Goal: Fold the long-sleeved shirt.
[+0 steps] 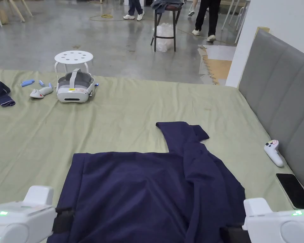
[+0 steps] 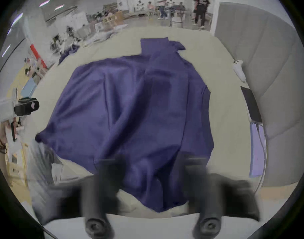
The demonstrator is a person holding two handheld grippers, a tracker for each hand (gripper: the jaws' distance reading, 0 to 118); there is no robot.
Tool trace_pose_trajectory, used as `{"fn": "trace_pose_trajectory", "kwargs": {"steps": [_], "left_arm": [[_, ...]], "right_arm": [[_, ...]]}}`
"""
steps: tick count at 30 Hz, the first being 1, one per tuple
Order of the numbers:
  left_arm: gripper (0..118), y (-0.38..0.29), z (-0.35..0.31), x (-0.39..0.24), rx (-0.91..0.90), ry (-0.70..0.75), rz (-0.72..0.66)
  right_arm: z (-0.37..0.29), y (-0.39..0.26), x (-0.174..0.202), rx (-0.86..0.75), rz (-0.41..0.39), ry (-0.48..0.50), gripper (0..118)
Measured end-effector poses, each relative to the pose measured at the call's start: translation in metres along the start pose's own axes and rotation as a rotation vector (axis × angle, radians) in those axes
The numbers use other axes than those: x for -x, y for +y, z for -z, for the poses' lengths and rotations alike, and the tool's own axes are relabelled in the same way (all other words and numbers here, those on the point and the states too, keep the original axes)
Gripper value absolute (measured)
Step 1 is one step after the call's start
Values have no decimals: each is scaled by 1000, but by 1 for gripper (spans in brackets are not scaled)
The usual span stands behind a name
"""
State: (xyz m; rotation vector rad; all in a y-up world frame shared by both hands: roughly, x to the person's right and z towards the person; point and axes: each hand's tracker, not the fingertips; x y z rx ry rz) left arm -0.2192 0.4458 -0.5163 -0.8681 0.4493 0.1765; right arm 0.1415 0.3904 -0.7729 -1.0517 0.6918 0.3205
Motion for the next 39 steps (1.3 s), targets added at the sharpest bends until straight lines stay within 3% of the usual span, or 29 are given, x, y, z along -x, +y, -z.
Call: {"fn": "trace_pose_trajectory", "kwargs": {"steps": [2,4,6,8,11,14,16,18,22,28,29,30,32,33,34,37,39], "left_arm": [[4,23,15,-5,-45,36,2],[4,41,47,7,-58,22,22],[4,74,46,-2,-73,-11,-4],[4,81,90,25,-78,-25,-8],[4,104,110,20,-102,-13,16],[4,116,138,23,-98,-24,-7],[4,117,162,27,-91,-26,-24],[4,120,183,32,-61,-30,-54],[4,119,210,39,-38,-21,-51],[4,101,228,55,-15,10,-76],[4,100,228,57,-11,11,-78],[4,98,228,57,-7,14,-80],[4,93,226,57,-6,31,-100],[4,93,225,57,-5,28,-107],[4,93,223,58,-2,18,-112],[4,90,201,50,-26,7,-96],[4,89,180,43,-55,5,-75]], "right_arm": [[2,26,-4,-47,0,-67,0],[-4,56,-1,-54,-44,-60,0],[-1,94,-2,-98,-53,-56,1],[-1,140,-2,-130,-58,-40,1],[31,218,-4,-158,-70,-55,1],[84,297,-5,-152,-69,-77,8],[131,341,-6,-95,-86,-89,19],[192,378,-8,-78,-86,-94,43],[271,419,-13,0,-33,-164,56],[328,430,-21,113,47,-136,55],[323,429,-20,89,32,-141,40],[319,430,-17,88,25,-143,6],[313,430,-9,88,37,-53,4],[304,428,-11,61,2,-145,4],[294,426,-9,47,-20,-161,4],[243,414,-10,-57,30,-100,4],[196,397,-6,-123,-4,-54,4]]}}
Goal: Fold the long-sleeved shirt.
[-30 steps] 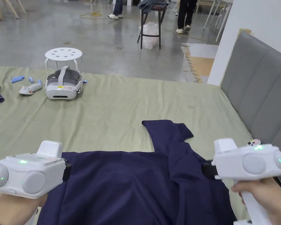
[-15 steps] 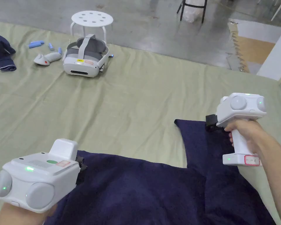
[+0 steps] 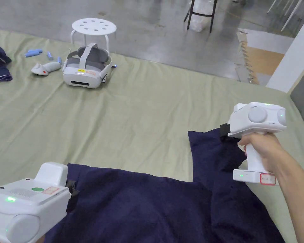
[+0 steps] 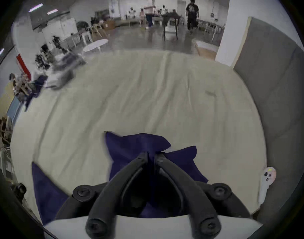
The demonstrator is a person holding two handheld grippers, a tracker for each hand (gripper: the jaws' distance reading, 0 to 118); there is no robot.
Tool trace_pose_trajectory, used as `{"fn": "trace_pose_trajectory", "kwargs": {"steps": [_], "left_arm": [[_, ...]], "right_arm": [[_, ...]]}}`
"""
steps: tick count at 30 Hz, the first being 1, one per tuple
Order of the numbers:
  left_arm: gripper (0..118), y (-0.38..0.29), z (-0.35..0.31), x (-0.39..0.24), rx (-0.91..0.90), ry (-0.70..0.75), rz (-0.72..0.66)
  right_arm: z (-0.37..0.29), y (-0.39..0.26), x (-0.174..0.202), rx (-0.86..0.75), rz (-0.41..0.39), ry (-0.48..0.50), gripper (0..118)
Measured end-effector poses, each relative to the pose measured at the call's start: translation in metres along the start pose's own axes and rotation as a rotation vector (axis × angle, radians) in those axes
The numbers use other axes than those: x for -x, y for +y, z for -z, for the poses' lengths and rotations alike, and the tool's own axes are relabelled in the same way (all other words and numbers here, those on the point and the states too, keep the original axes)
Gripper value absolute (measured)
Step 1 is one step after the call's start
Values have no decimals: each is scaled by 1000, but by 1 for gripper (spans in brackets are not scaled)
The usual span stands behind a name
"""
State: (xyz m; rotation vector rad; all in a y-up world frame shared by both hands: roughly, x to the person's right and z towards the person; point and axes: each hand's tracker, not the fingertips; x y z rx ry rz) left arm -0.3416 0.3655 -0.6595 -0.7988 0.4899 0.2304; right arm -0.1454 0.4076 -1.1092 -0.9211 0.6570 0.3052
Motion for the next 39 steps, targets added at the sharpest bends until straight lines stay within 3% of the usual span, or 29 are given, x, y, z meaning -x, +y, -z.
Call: {"fn": "trace_pose_trajectory", "kwargs": {"steps": [5,7,10,13,15,19,22,23,25,26,28,29,31,32,33,34,35,39], "left_arm": [[4,-7,-42,-8,-42,-37,-25],[4,-13,-58,-14,-67,-43,-7],[4,-23,-81,-19,-81,-55,-5],[4,-34,-95,-21,-83,-70,-5],[4,-42,-103,-24,-78,-72,1],[4,-58,-121,-26,-68,-84,-2],[4,-65,-131,-26,-65,-80,0],[4,-66,-134,-26,-66,-77,1],[4,-67,-134,-24,-64,-77,-5],[4,-68,-135,-23,-63,-79,-15],[4,-69,-139,-23,-67,-78,-24],[4,-70,-142,-23,-75,-77,-25],[4,-72,-144,-23,-82,-83,-28],[4,-72,-143,-23,-79,-88,-30],[4,-72,-142,-24,-76,-89,-29],[4,-70,-140,-25,-73,-91,-25],[4,-67,-136,-26,-70,-96,-14],[4,-36,-110,-24,-56,-114,-41]], "right_arm": [[-124,-66,9,-155,-55,3,4],[-159,-100,13,-170,-76,39,4],[-190,-156,24,-183,-83,9,4],[-176,-205,27,-88,-93,-6,4],[-144,-231,23,3,-24,6,4],[-71,-255,15,139,-25,-39,4],[-61,-253,16,116,-8,-36,7],[-64,-248,16,115,-4,-36,21],[-79,-243,20,84,-26,-38,34],[-102,-240,22,30,-56,-36,53],[-146,-247,22,-74,-32,-40,109],[-176,-253,18,-139,2,-40,118],[-223,-272,13,-182,71,-39,113],[-244,-285,10,-184,115,-35,94],[-258,-296,7,-193,151,-32,62],[-266,-304,-4,-204,185,-19,16],[-272,-315,-7,-201,198,-24,1],[-263,-335,-24,-133,182,-42,1]]}}
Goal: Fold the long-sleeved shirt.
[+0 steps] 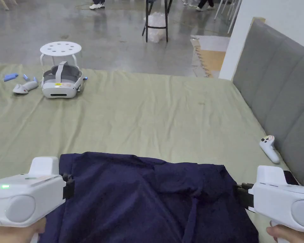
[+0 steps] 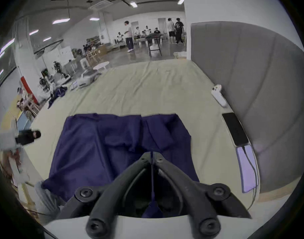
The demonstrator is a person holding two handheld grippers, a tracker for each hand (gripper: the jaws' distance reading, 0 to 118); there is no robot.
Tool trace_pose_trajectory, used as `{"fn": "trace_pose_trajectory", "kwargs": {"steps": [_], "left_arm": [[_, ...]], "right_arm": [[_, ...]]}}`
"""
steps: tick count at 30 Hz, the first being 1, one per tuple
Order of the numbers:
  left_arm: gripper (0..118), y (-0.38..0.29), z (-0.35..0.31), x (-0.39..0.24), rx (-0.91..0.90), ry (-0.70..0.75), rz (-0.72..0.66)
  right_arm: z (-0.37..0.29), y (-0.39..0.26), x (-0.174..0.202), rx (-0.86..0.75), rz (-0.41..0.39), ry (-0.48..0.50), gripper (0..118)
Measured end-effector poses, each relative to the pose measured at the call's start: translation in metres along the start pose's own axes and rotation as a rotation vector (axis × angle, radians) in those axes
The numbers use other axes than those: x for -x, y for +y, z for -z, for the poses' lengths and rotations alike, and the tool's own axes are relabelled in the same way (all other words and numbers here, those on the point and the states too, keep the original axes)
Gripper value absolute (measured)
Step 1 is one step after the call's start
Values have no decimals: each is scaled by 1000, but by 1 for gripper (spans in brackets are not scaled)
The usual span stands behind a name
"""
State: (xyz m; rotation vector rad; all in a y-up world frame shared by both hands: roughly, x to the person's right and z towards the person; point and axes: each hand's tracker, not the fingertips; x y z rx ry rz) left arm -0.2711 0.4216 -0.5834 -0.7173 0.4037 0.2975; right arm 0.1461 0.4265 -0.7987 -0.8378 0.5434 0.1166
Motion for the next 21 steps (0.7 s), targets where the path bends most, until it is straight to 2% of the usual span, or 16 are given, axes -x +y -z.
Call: {"fn": "trace_pose_trajectory", "kwargs": {"steps": [1,2,3,5,6,9,12,13,16,19,20,21], "left_arm": [[4,14,13,3,1,-11,-8],[10,28,27,6,11,-19,-17],[31,41,42,9,21,-14,-28],[102,66,79,18,47,-9,-25],[111,75,100,22,74,11,-22],[96,99,152,44,121,89,10],[96,105,204,66,266,153,75],[95,93,208,49,297,173,108],[89,75,238,55,378,204,166],[83,71,227,53,282,176,45],[60,71,219,48,249,173,44],[26,69,210,38,213,143,97]], "right_arm": [[3,-4,-2,8,1,-9,1],[10,-4,-3,24,1,-22,1],[17,-4,-4,43,-1,-32,1],[28,-9,-4,66,0,-35,1],[33,-11,-4,78,5,-28,1],[49,-16,2,117,23,-4,1],[62,-17,6,157,22,9,1],[66,-16,5,167,17,10,1],[70,0,0,178,21,4,1],[75,38,-8,130,12,-41,1],[80,53,-13,125,7,-43,1],[88,68,-16,128,10,-45,1]]}}
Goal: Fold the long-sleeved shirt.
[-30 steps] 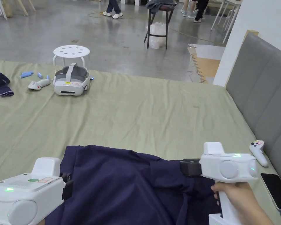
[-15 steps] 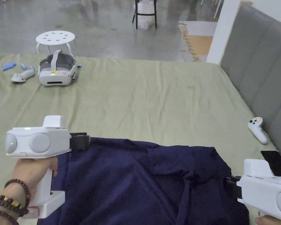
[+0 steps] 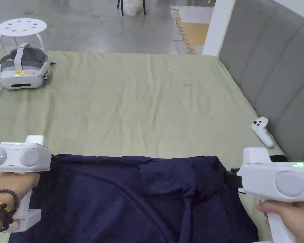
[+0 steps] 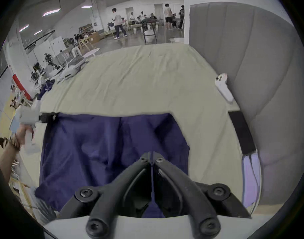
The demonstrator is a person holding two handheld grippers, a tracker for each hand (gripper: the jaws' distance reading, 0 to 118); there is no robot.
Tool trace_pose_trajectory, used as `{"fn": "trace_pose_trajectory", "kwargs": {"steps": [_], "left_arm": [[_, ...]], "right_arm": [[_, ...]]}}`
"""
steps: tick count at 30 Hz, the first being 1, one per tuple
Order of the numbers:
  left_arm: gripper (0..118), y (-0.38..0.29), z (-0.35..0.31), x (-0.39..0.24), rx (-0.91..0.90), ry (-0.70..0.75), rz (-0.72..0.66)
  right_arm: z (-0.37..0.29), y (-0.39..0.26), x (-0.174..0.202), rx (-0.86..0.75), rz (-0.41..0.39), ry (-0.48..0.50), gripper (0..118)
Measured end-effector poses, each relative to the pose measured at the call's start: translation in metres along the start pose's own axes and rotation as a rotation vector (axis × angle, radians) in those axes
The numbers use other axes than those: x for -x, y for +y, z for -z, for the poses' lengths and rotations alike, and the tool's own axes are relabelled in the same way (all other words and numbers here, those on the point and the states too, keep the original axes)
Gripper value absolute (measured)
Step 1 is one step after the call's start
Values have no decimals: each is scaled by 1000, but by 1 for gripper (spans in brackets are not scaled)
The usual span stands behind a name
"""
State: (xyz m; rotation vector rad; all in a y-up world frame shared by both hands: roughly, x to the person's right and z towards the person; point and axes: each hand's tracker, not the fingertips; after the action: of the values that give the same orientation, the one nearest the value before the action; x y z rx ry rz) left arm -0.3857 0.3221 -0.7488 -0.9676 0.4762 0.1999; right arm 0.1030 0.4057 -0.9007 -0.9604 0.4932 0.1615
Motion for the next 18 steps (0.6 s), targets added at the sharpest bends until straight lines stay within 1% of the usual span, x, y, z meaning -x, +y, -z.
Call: {"fn": "trace_pose_trajectory", "kwargs": {"steps": [1,2,3,4,5,6,7,8,11,12,13,14,15,16,17,18], "left_arm": [[13,-3,-8,-9,-19,-33,65],[13,-6,-15,-19,-39,11,128],[13,-8,-21,-26,-53,42,182],[13,-9,-22,-26,-65,33,199],[13,-8,-27,-26,-68,13,172],[13,-6,-31,-24,-71,-17,134],[13,-5,-33,-24,-70,-22,106],[13,-4,-35,-21,-65,-21,96],[13,-1,-35,-22,-65,-4,121],[13,-2,-31,-19,-65,-3,122],[13,-1,-30,-17,-63,-4,118],[13,0,-30,-16,-60,-8,106],[13,0,-30,-15,-59,-12,98],[13,-1,-31,-15,-59,-10,91],[13,-1,-32,-14,-61,-6,88],[13,0,-33,-12,-64,-6,88]], "right_arm": [[9,17,-3,7,2,-3,1],[19,33,-4,20,-4,-17,1],[29,47,-4,34,-22,-26,4],[42,60,-4,45,-31,-33,18],[53,69,-3,56,-22,-43,56],[67,78,-1,89,-27,-49,86],[83,84,-1,129,-37,-55,103],[99,88,-1,177,-48,-52,100],[142,94,-2,300,-4,-50,57],[151,92,-1,334,20,-37,55],[160,91,0,363,25,-33,53],[165,88,3,396,4,-43,42],[170,86,6,414,-3,-52,29],[171,86,7,406,10,-35,14],[168,87,7,392,43,-8,12],[155,84,13,386,55,-12,12]]}}
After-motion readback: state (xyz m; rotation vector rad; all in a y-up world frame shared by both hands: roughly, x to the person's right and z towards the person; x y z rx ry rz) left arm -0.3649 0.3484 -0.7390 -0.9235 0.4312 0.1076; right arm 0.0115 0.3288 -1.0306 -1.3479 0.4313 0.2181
